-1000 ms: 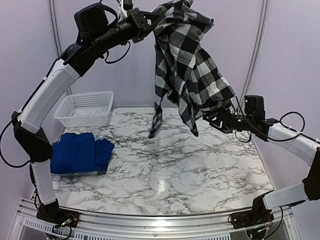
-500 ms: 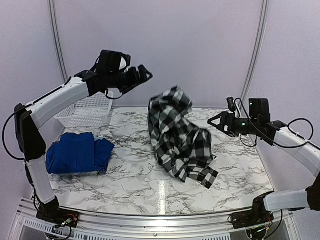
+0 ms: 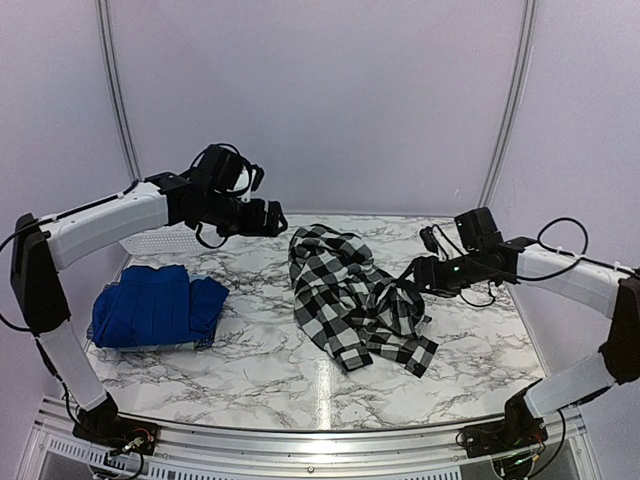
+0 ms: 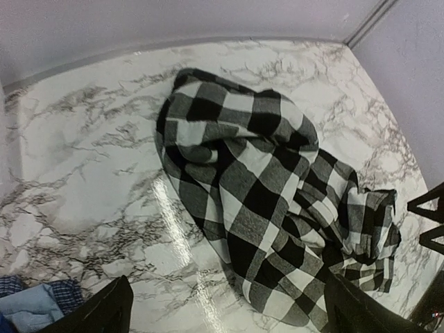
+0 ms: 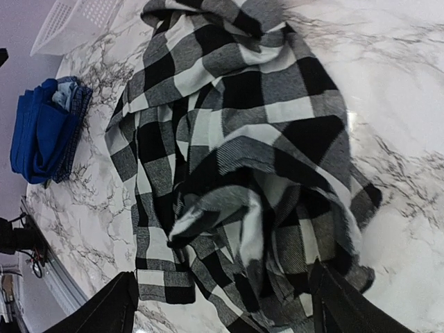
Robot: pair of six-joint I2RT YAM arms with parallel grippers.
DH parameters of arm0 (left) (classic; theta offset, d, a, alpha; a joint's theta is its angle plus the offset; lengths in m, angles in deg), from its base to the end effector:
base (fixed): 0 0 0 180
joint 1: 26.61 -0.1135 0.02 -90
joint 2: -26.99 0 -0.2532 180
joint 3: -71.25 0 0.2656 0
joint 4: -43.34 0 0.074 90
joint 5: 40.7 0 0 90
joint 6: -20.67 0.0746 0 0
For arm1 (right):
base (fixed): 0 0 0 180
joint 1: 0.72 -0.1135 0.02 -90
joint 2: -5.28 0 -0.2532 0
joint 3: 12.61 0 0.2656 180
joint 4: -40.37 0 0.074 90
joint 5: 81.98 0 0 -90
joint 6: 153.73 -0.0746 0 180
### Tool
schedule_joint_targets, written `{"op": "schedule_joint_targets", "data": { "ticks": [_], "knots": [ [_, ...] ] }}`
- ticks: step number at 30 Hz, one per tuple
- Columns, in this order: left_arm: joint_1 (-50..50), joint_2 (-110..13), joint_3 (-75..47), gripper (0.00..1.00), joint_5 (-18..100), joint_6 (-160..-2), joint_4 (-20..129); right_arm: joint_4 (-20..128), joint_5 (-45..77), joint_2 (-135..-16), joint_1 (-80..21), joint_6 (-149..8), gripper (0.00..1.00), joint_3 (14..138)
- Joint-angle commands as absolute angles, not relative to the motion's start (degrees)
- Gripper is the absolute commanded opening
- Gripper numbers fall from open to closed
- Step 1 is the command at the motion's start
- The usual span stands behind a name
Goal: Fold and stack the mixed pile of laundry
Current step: Pick up the crumpled shirt from the center of the board.
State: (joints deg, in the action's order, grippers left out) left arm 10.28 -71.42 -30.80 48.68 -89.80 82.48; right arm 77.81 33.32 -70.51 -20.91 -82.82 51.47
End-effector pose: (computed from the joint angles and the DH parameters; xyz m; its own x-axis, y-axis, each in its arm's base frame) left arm 0.3539 -0.2666 0.2945 -0.6475 0.0487 -0.7605 0.4065 0.8662 -0.2906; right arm 0.2804 0.1371 0.1981 -0.8588 -0.0007 -0.5124 -0.3106 0.7961 0.5194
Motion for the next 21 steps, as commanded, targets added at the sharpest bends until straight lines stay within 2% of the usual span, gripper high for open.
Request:
{"op": "schedule_joint_targets", "data": {
  "ticks": [1, 12, 15, 16, 18, 21],
  "knots": [
    [15.54, -80.02, -31.47, 0.99, 45.01, -85.98, 84.59, 80.85, 25.65, -78.36, -27.94, -78.0, 0.81, 61.08],
    [16.9, -95.7, -38.8, 0.92, 44.62, -88.85, 86.78, 91.85, 3.25, -93.72, -38.54, -65.54, 0.93, 77.53],
    [16.81, -97.92, -40.51, 0.77, 47.12, -89.07, 88.22, 91.96, 3.12, -96.53, -39.26, -63.84, 0.91, 78.29],
    [16.61, -98.24, -40.93, 0.68, 48.19, -89.33, 88.76, 92.25, 2.87, -97.43, -39.35, -63.82, 0.88, 78.51],
    [15.9, -97.79, -41.36, 0.45, 49.01, -89.68, 89.11, 93.35, 1.75, -98.81, -39.34, -62.56, 0.82, 78.92],
    [13.2, -96.12, -42.26, 0.13, 47.5, -90.85, 89.11, 94.11, -1.23, -99.07, -39.21, -62.55, 0.64, 78.3]
  ]
}}
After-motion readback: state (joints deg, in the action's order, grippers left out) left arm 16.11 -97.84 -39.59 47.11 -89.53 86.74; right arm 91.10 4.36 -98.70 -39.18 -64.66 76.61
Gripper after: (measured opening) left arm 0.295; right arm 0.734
